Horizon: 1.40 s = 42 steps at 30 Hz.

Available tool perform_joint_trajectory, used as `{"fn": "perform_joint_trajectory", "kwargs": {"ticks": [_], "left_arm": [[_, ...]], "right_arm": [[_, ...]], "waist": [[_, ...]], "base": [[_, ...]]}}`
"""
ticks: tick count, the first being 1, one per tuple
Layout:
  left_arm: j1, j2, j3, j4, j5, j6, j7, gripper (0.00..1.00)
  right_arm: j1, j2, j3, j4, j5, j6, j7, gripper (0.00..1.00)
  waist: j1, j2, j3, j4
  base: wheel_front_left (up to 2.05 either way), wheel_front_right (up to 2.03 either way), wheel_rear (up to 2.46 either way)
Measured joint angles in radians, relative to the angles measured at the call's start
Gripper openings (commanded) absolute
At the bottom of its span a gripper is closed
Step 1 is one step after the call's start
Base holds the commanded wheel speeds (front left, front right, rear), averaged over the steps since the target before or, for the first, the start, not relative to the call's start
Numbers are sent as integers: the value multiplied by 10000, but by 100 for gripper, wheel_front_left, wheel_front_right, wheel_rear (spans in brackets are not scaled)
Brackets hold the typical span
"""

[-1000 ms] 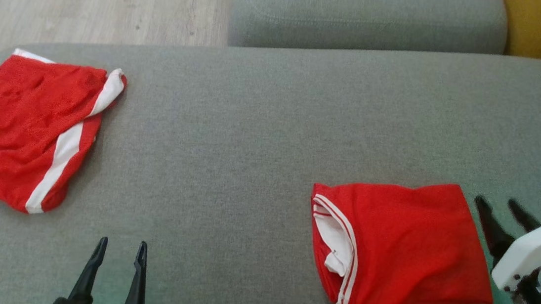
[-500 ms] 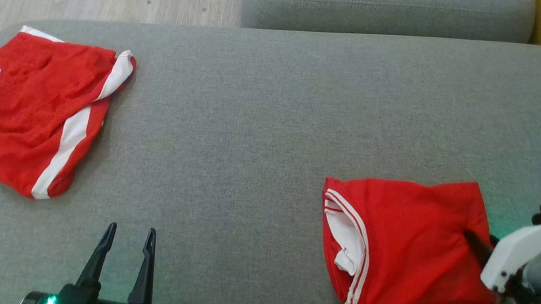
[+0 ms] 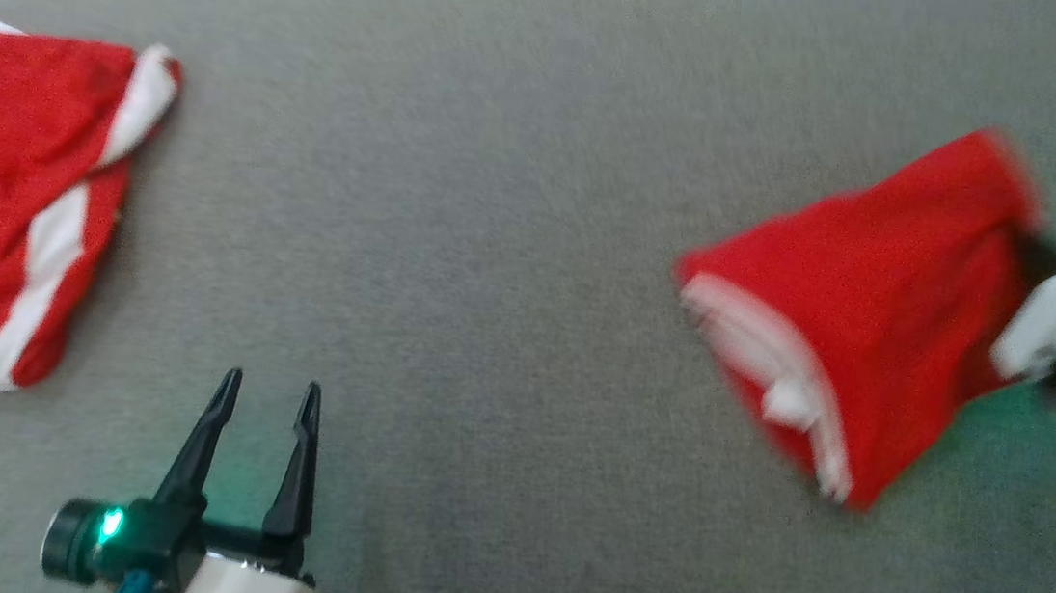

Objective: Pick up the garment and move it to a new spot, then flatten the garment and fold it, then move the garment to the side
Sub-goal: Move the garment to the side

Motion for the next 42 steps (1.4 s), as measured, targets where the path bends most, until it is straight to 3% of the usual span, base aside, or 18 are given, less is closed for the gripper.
{"fn": "perform_joint_trajectory", "kwargs": {"ticks": [5,16,17,18,22,24,28,32,42], "left_arm": [[-494,161,-188,-130,209,-167,0,100],[-748,685,-263,-474,349,-249,0,100],[-747,685,-267,-504,349,-249,0,100],[-740,686,-265,-529,349,-249,0,100],[-731,667,-284,-523,349,-242,0,100],[-731,625,-297,-512,336,-228,0,100],[-723,483,-293,-368,161,-146,0,100],[-537,299,-290,-259,50,-65,0,100],[219,84,-217,73,-213,163,0,100]], "right_arm": [[-1046,-443,-1772,1034,-813,0,-1076,0],[-2853,-1475,-5749,3108,-4612,0,-3012,0],[-2958,-1480,-6013,3191,-4928,0,-3160,12],[-3047,-1473,-6263,3266,-5277,0,-3342,100],[-3210,-1271,-6863,3358,-6460,0,-4130,100],[-3199,-986,-7047,3166,-7244,0,-5070,100],[-3104,-257,-6381,2696,-7507,2,-5929,100],[-2313,456,-5451,1551,-7189,2,-6211,100],[2076,1881,-3505,-1979,-5716,2,-6253,100]], "waist": [[1,0,812,-360],[1,0,2143,-511],[0,0,2167,-461],[-1,0,2185,-412],[-1,0,2090,-303],[-1,0,1892,-264],[-1,0,1462,-245],[-2,1,847,-210],[-5,1,-985,186]], "base": [[0,0,0],[0,0,0],[0,0,0],[0,0,0],[0,0,0],[0,0,0],[0,0,0],[0,0,0],[0,0,0]]}}
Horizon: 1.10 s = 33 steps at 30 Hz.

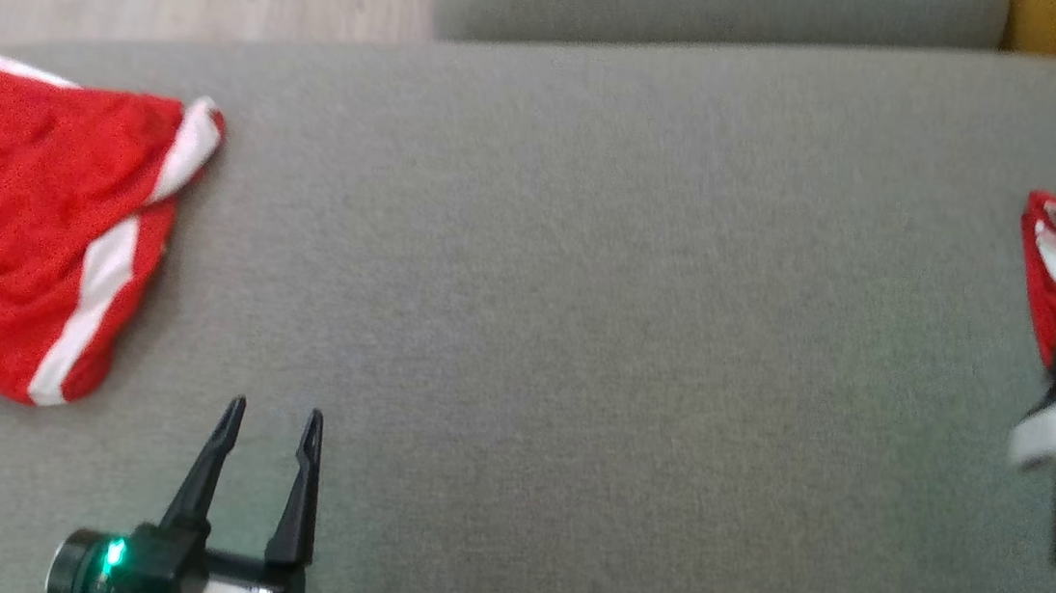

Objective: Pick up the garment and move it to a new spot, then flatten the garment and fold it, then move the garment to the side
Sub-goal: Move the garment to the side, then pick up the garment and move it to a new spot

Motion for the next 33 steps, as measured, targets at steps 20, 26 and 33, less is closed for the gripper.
{"fn": "perform_joint_trajectory", "kwargs": {"ticks": [20,26,33], "left_arm": [[472,-50,546,539,36,-71,0,100],[472,-52,564,600,109,-92,0,100],[472,-56,564,694,109,-165,0,100]], "right_arm": [[4065,1045,1732,-888,1093,0,-17,100],[4064,1045,1885,-888,1177,0,-17,100],[4062,1045,1879,-897,1191,0,-17,100]], "waist": [[3,0,-1031,108],[4,0,-1079,134],[4,0,-1108,306]], "base": [[0,0,0],[0,0,0],[0,0,0]]}}
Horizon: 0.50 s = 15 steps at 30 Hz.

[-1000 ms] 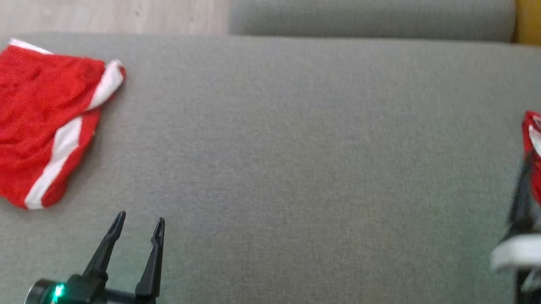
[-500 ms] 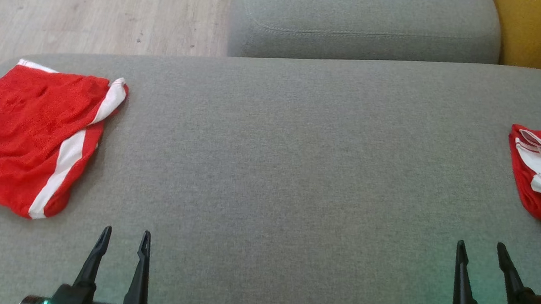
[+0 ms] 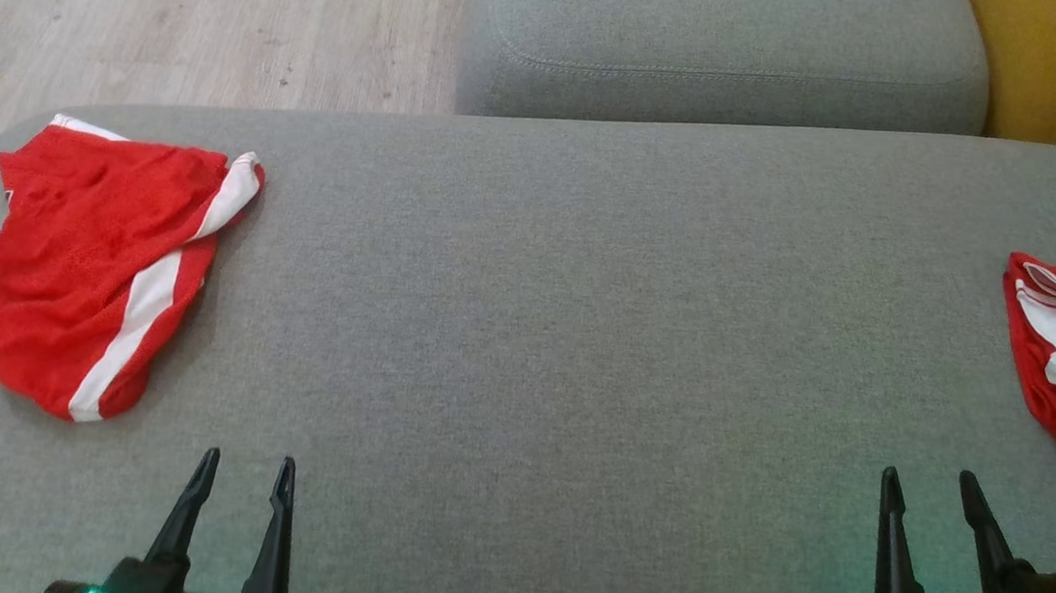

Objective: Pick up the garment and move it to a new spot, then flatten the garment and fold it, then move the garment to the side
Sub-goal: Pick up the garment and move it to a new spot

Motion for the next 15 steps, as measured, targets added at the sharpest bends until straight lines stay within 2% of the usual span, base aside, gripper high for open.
{"fn": "perform_joint_trajectory", "kwargs": {"ticks": [15], "left_arm": [[-2,-13,-25,163,2,-82,0,100]], "right_arm": [[3,0,0,10,-2,0,0,100]], "waist": [[0,0,-50,247]], "base": [[0,0,0]]}}
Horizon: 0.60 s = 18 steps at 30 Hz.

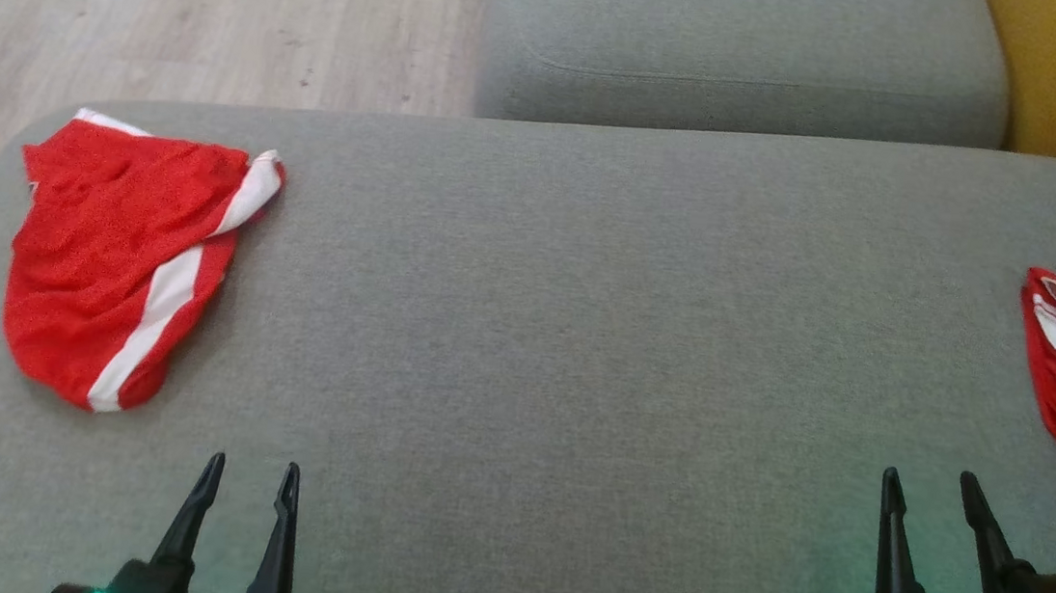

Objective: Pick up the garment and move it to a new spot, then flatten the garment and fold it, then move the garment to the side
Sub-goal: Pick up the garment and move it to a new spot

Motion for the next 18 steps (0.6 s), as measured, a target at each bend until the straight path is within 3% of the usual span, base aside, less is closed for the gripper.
{"fn": "perform_joint_trajectory", "kwargs": {"ticks": [7,18], "left_arm": [[-1,-10,-117,8,98,-2,0,100],[546,15,130,88,96,8,2,100]], "right_arm": [[179,0,-215,-6,109,0,0,100],[194,0,408,33,182,0,0,100]], "waist": [[0,0,-70,786],[0,0,-224,3082]], "base": [[0,0,0],[0,0,0]]}}
